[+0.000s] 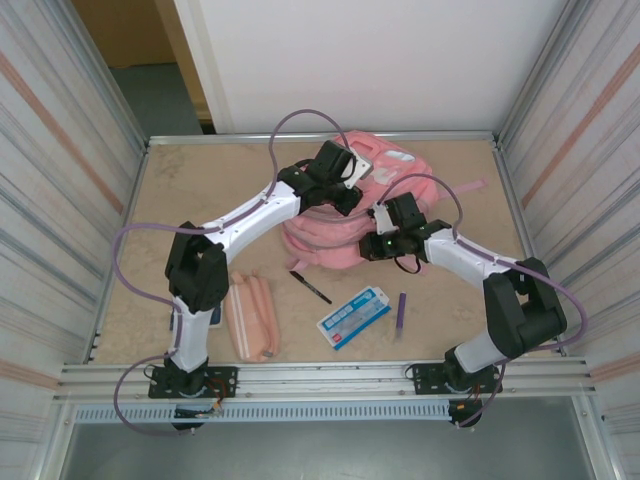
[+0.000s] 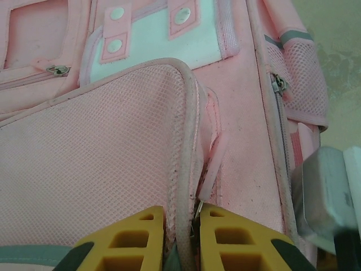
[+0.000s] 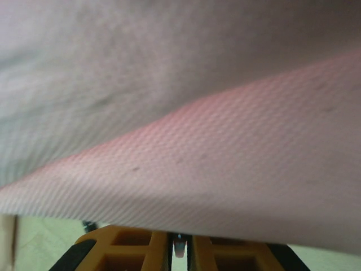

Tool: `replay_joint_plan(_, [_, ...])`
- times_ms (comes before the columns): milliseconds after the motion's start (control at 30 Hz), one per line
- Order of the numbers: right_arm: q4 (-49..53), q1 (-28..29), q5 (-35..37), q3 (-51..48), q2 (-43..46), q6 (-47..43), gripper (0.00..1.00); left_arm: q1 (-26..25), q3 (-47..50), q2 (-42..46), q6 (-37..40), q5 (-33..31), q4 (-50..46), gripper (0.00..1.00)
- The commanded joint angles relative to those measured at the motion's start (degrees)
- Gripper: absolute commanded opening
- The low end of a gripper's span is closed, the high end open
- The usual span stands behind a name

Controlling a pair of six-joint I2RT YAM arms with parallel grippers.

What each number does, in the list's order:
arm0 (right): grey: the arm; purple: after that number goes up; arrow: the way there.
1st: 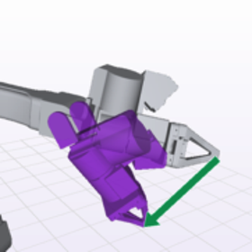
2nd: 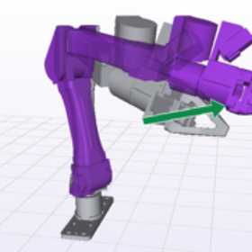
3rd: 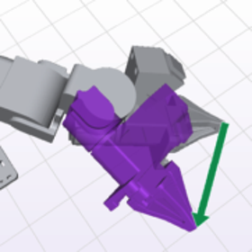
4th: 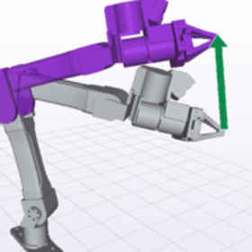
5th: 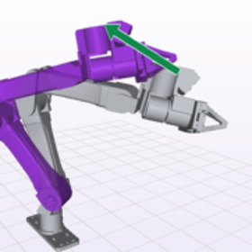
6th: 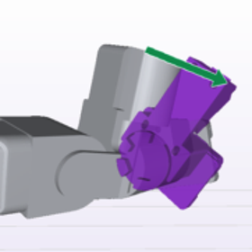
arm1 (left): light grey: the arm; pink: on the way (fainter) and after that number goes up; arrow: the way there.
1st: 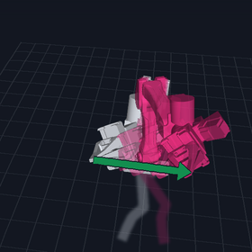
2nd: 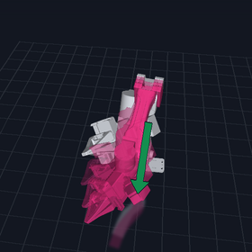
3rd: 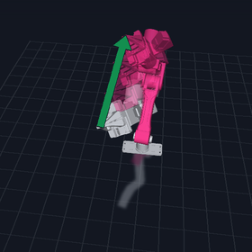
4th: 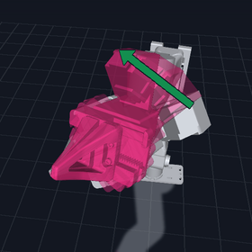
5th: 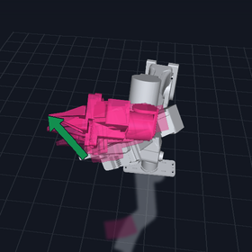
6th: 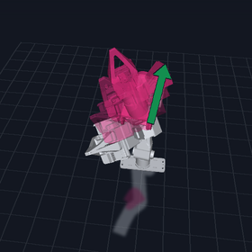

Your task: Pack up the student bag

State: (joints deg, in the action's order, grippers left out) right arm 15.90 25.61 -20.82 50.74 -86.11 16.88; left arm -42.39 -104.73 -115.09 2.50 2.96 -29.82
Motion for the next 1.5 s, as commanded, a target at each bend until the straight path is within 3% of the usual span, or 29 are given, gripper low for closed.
replay_joint_plan(0, [0.83,1.56,-6.2,0.91,0.97,2.76,0.12,-0.43,-2.65,3.51,-1.67,0.36,6.38,0.0])
replay_joint_plan(200, [-1.96,3.22,-7.78,1.35,-1.6,4.55,0.07,-0.5,-3.66,0.77,-3.85,1.09,7.59,0.0])
replay_joint_plan(367, [-10.57,6.41,-13.04,1.46,-4.25,4.45,0.08,-0.47,-4.43,-1.48,-5.11,1.1,8.55,0.0])
replay_joint_plan(867, [-21.0,13.22,-3.81,-1.36,-5.52,12.92,0.12,0.6,-9.94,-10.61,-12.71,1.49,9.17,0.0])
replay_joint_plan(933, [-19.31,13.17,-1.27,-0.78,-6.51,13.91,0.13,0.93,-9.97,-11.01,-14.66,2.43,8.65,0.18])
replay_joint_plan(1100, [-13.04,13.12,4.07,1.32,-8.65,13.06,0.13,2.78,-8.26,-6.42,-16.04,7.9,2.35,0.42])
replay_joint_plan(1300, [-13.84,13.38,1.69,1.47,-9.93,15.17,0.18,5.75,3.03,8.47,-17.08,11.26,-4.64,0.5])
replay_joint_plan(1467, [-14.4,13.02,0.06,1.95,-10.98,16.42,0.23,7.25,19.69,22.18,-21.33,11.67,-2.06,0.53])
